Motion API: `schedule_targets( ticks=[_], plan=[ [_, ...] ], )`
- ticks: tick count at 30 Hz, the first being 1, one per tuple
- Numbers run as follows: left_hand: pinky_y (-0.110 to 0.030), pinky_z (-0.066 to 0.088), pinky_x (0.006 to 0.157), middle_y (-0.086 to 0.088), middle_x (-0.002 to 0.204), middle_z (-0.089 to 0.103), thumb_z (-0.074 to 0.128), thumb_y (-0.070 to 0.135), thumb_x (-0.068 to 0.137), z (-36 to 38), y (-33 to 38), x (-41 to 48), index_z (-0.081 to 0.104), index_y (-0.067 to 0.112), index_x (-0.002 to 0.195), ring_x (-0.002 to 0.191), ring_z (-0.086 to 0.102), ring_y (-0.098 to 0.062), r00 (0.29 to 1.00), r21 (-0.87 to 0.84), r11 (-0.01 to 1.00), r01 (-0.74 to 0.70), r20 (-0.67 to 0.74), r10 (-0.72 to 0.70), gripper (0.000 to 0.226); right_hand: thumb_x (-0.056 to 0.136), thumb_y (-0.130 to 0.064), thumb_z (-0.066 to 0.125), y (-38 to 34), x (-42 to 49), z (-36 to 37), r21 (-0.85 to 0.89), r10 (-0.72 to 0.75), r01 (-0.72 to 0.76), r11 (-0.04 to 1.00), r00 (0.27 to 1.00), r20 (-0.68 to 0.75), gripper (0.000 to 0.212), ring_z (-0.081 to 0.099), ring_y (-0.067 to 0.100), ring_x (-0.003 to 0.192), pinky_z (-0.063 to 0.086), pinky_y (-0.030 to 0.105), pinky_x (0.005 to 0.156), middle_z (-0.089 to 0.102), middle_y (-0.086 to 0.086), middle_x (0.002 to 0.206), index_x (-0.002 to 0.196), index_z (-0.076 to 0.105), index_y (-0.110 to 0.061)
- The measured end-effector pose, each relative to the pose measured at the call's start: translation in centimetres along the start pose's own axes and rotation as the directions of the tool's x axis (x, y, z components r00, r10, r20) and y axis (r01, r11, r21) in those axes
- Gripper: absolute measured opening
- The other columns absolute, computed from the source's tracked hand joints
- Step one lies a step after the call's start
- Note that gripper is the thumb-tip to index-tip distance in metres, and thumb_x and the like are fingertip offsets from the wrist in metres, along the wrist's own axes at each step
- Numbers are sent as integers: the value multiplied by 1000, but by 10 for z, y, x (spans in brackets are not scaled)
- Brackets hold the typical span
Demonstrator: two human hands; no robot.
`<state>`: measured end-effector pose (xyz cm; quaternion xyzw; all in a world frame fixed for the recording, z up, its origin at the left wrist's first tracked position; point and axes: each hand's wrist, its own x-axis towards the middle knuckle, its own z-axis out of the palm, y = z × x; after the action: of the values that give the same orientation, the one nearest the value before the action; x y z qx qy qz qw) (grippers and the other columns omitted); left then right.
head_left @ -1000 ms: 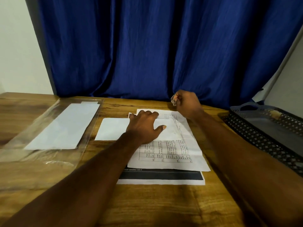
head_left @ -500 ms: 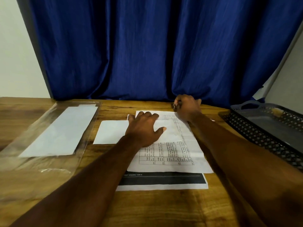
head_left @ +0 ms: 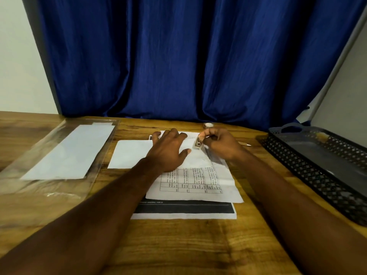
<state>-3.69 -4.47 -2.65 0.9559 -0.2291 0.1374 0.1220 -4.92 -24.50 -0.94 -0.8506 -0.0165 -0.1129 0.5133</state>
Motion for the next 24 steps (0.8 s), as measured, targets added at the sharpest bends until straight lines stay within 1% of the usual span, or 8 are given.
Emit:
schedule_targets(
  ticks=[3, 5, 8, 10, 13, 17, 20, 24],
  plan=[
    [-52, 18, 122, -2, 153, 41, 48, 46, 106, -2, 2, -2, 42, 27, 153, 144, 33, -22, 1000, -39, 999, 0, 2, 0, 51, 102, -14, 67, 9, -14, 8, -4, 37, -37, 999, 999, -3, 13, 63, 17, 63, 50, 30, 53, 74, 4, 99, 96, 74, -23],
    [-53, 21, 121, -3, 150, 41, 48, 43, 107, -3, 2, -4, 44, 26, 152, 142, 33, -23, 1000, -42, 999, 4, -4, -4, 49, 102, -15, 66, 6, -16, 9, -64, -21, 18, 998, 999, -32, 14, 65, 13, 68, 54, 33, 57, 73, -2, 103, 96, 74, -24],
    [-50, 22, 120, -4, 150, 41, 48, 38, 108, -4, 2, -7, 45, 25, 151, 142, 33, -23, 1000, -65, 998, 7, -21, -8, 46, 103, -20, 66, -2, -20, 8, -195, -95, 77, 978, 992, -83, 13, 67, 9, 101, 54, 27, 79, 70, -14, 108, 97, 73, -28],
    [-48, 24, 119, -4, 148, 42, 48, 35, 108, -4, 3, -8, 46, 24, 149, 141, 34, -22, 999, -83, 997, 3, -35, -6, 43, 104, -19, 64, -6, -24, 8, -188, -100, 88, 978, 993, -55, 14, 71, 19, 96, 54, 27, 71, 71, -12, 107, 97, 72, -29],
    [-48, 26, 117, -4, 145, 43, 48, 31, 108, -4, 3, -8, 48, 23, 146, 138, 37, -23, 999, -96, 995, -3, -55, -2, 39, 104, -15, 63, -9, -29, 9, -233, -127, 118, 965, 992, -21, 17, 72, 26, 89, 61, 40, 68, 71, -10, 103, 98, 72, -28],
    [-48, 30, 110, -4, 135, 46, 46, 27, 108, -1, 2, -5, 53, 21, 139, 130, 43, -23, 995, -116, 993, -28, -102, 16, 32, 104, -17, 64, -8, -27, 10, -207, -119, 101, 973, 990, -75, 15, 63, 15, 59, 52, 30, 47, 72, -6, 90, 97, 72, -28],
    [-47, 30, 109, -5, 135, 48, 44, 29, 109, 1, 3, -3, 54, 20, 138, 128, 45, -22, 993, -113, 993, -33, -119, 19, 32, 102, -16, 66, -6, -26, 12, -266, -154, 126, 956, 984, -86, 15, 67, 17, 67, 57, 33, 54, 72, -12, 85, 95, 73, -27],
    [-46, 28, 104, -4, 134, 51, 44, 38, 108, 1, 4, -1, 56, 20, 135, 128, 45, -22, 988, -85, 996, -27, -154, 14, 35, 99, -10, 67, -3, -25, 16, -183, -156, 136, 974, 982, -105, 17, 69, 21, 69, 56, 40, 56, 75, -7, 82, 94, 74, -24]
  ],
)
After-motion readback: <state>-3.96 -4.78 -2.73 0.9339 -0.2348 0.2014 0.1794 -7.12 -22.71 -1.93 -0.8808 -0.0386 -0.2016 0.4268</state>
